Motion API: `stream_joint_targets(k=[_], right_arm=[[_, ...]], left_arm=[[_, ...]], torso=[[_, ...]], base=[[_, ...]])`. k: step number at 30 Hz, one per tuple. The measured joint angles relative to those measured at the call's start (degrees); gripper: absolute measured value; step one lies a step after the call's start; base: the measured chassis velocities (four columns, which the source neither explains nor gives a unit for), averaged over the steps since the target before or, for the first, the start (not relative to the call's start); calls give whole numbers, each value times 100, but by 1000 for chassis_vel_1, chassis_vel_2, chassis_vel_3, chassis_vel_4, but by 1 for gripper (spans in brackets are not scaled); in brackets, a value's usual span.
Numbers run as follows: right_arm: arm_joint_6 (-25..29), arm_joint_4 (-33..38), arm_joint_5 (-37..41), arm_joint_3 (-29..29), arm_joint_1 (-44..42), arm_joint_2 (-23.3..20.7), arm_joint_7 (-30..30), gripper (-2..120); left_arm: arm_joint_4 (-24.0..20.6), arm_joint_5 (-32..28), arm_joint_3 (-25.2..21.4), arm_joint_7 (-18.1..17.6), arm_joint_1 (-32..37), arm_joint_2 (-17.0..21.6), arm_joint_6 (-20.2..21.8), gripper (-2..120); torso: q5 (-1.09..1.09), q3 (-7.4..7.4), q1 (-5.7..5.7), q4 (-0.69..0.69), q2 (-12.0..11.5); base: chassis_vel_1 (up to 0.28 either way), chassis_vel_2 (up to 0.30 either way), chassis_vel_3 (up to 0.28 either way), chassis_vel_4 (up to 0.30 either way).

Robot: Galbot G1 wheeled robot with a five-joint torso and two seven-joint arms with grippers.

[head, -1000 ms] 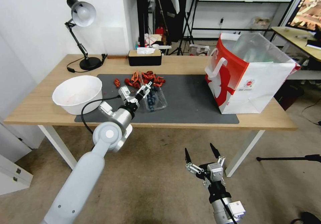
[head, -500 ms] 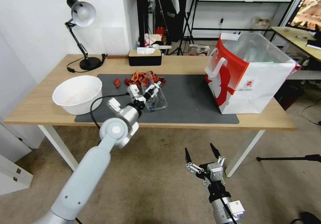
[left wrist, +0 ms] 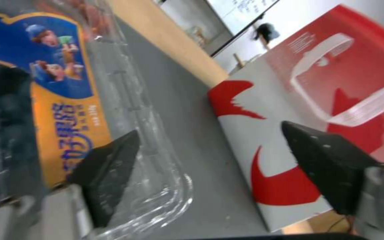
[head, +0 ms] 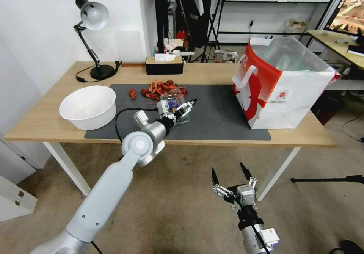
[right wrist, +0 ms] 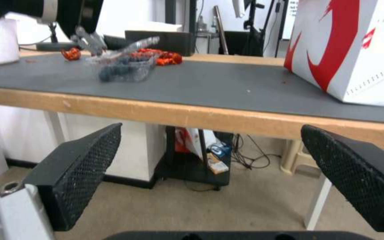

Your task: Close the takeout container lid, then place the container into the takeout bag.

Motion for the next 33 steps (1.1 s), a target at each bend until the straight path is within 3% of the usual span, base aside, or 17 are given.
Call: stream_joint_targets(k=[4, 6, 7, 13, 15, 16, 18, 19, 21, 27, 33], right_arm=[[-85, 178, 353, 73, 94, -108, -159, 100], [-256, 350, 916, 229, 257, -261, -368, 100], [-256, 350, 916, 229, 257, -261, -368, 100], [-943, 712, 3009, 793, 925, -792, -805, 100], [-1459, 846, 4287, 938, 1310, -1047, -678, 100], [-1459, 846, 4287, 938, 1310, -1047, -678, 100], [-1904, 856, 5376, 1000, 1716, -1252, -486, 100], [-1904, 856, 5376, 1000, 1716, -1252, -486, 100], [-2329, 706, 6287, 978, 2240, -1434, -260, 100], [-3010, 18, 7229, 547, 3645, -1620, 207, 100], [-3453, -540, 7679, 144, 4506, -1634, 520, 100]], left_arm=[[-23, 19, 8, -161, -2, 60, 165, 64], [-33, 35, 10, -240, -5, 104, 253, 52], [-33, 35, 10, -240, -5, 104, 253, 52], [-42, 44, 8, -322, -14, 189, 329, 29], [-50, 46, 8, -324, -8, 216, 330, 19], [-50, 46, 8, -324, -8, 216, 330, 19], [-51, 48, 10, -325, -7, 236, 328, 9], [-51, 48, 10, -325, -7, 236, 328, 9], [-51, 49, 13, -327, -8, 269, 322, 0], [-41, 60, 7, -334, 16, 314, 295, 0], [-36, 79, -19, -318, 47, 319, 267, 0]], torso=[[-1, -1, 0, 0, 0], [0, 0, 0, 0, 0], [0, 0, 0, 0, 0], [0, 0, 0, 0, 0], [0, 0, 0, -1, 0], [0, 0, 0, -1, 0], [1, 0, 1, 1, 0], [1, 0, 1, 1, 0], [0, 0, 1, 0, 0], [-1, 0, 1, 1, 0], [-2, 0, 1, 1, -1]], base=[[0, 0, 0, 0], [0, 0, 0, 0], [0, 0, 0, 0], [0, 0, 0, 0], [0, 0, 0, 0], [0, 0, 0, 0], [0, 0, 0, 0], [0, 0, 0, 0], [0, 0, 0, 0], [0, 0, 0, 0], [0, 0, 0, 0]])
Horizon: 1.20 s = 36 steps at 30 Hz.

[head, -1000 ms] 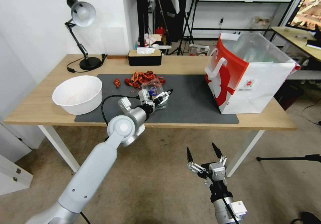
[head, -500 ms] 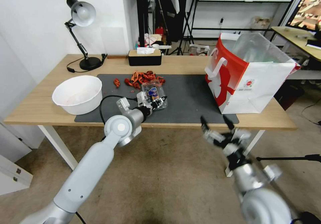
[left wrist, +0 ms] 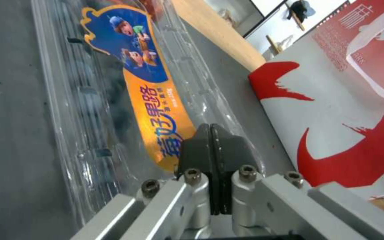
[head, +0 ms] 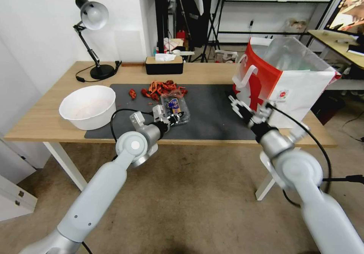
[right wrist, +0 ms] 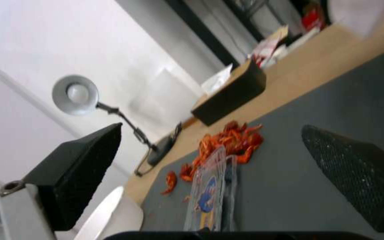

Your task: Close the takeout container lid, then place the container into the takeout bag.

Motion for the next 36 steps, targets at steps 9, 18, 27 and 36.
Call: stream_joint_targets(k=[9, 18, 27, 36], right_arm=[[-976, -1166, 113, -851, 1524, 257, 539, 100], [-1993, -2323, -187, -1632, 2652, 461, 885, 100], [-2252, -2828, -95, -2139, 3212, 548, 818, 100], [-2385, -3019, 60, -2436, 3370, 665, 968, 100]], left_arm=[[59, 10, -13, 55, 12, 4, -34, 0], [110, 22, 2, 58, 5, -27, -69, 0], [119, 23, -25, 38, 9, -57, -88, 0], [119, 23, -52, 35, 47, -48, -116, 0]], torso=[[0, 0, 0, 0, 0], [1, 0, 0, 0, 0], [0, 0, 0, 0, 0], [1, -1, -1, 0, 0]], base=[[0, 0, 0, 0], [0, 0, 0, 0], [0, 0, 0, 0], [0, 0, 0, 0]])
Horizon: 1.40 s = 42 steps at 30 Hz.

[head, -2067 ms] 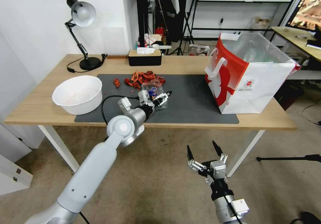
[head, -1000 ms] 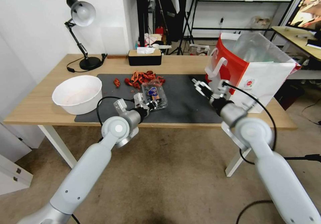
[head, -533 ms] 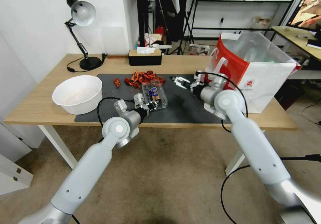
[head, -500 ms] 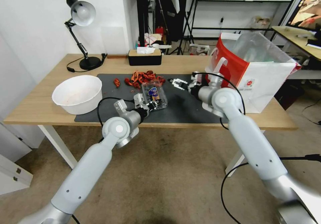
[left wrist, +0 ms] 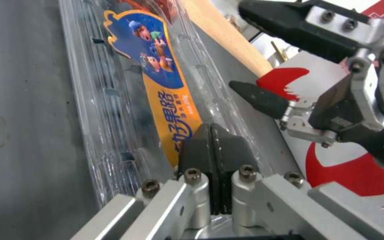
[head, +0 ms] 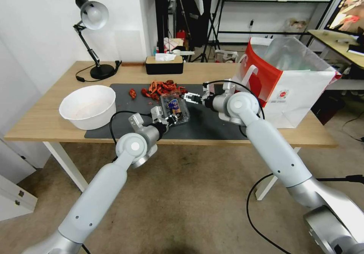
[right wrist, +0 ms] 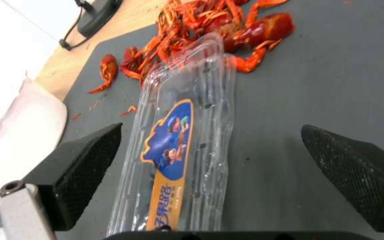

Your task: Close the takeout container lid, then place the container into the takeout bag.

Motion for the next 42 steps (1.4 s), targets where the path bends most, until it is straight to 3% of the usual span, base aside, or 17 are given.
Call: stream_joint_targets(k=[26, 31, 42], right_arm=[[8, -299, 500, -452, 263, 289, 446, 98], [9, -310, 530, -463, 255, 319, 481, 89], [13, -309, 576, -425, 218, 287, 547, 51]], left_arm=[[-44, 15, 9, 21, 65, 32, -85, 0], [-62, 17, -4, 19, 81, 41, -88, 0], [-63, 18, -17, 11, 71, 56, -101, 0]], torso=[[0, 0, 0, 0, 1], [0, 0, 0, 0, 1], [0, 0, 0, 0, 1]], base=[[0, 0, 0, 0], [0, 0, 0, 0], [0, 0, 0, 0]])
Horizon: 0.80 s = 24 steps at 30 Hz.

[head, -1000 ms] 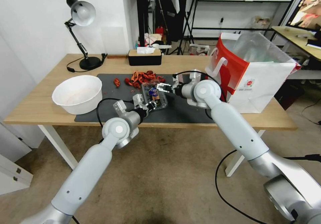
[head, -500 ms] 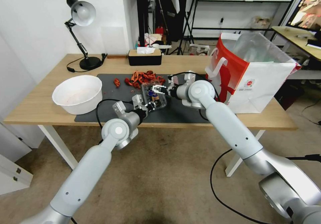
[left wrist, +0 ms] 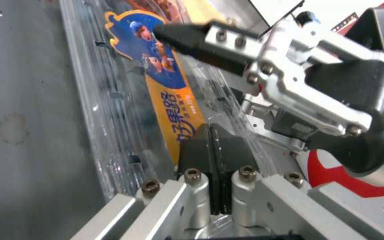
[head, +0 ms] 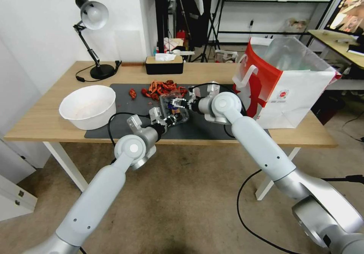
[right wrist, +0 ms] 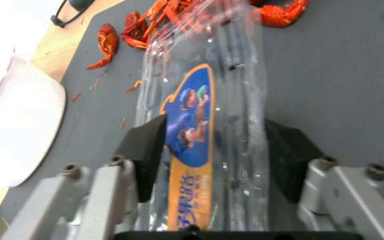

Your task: Close the takeout container lid, then place the container into the takeout bag.

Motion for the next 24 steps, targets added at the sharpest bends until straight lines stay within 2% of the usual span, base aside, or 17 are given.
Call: stream_joint_targets(k=[1, 2, 5, 7, 9, 12, 13, 19, 24], right_arm=[[0, 0, 4, 9, -8, -2, 8, 45], [0, 0, 4, 9, -8, -2, 8, 45], [2, 4, 13, 58, -60, -12, 35, 30], [2, 7, 14, 64, -73, -19, 39, 26], [4, 20, 16, 91, -120, -46, 41, 15], [6, 23, 16, 106, -137, -53, 41, 11], [9, 23, 16, 149, -169, -65, 38, 2], [13, 24, 15, 223, -204, -96, 33, 0], [13, 42, 15, 295, -223, -129, 27, 0]], left_arm=[[0, 0, 0, -1, -9, 1, 0, 0], [0, 0, 0, -1, -9, 1, 0, 0], [1, 0, -1, -2, -15, -4, -5, 0], [1, 0, -2, -2, -15, -5, -7, 0], [2, -2, -14, -3, -15, 1, -12, 0], [2, -3, -24, -2, -15, 7, -14, 0], [-27, -17, -71, -2, -10, 31, -14, 0], [-197, -35, -208, 0, 81, 176, -16, 0], [-501, 24, -530, 76, 385, 525, -33, 0]], torso=[[0, 0, 0, 0, 0], [0, 0, 0, 0, 0], [0, 0, 0, 0, 0], [0, 0, 0, 0, 0], [0, 0, 0, 0, 0], [0, 0, 0, 0, 0], [0, 0, 0, 0, 0], [0, 0, 0, 0, 0], [-1, 0, 0, 1, 0]], base=[[0, 0, 0, 0], [0, 0, 0, 0], [0, 0, 0, 0], [0, 0, 0, 0], [0, 0, 0, 0], [0, 0, 0, 0], [0, 0, 0, 0], [0, 0, 0, 0], [0, 0, 0, 0]])
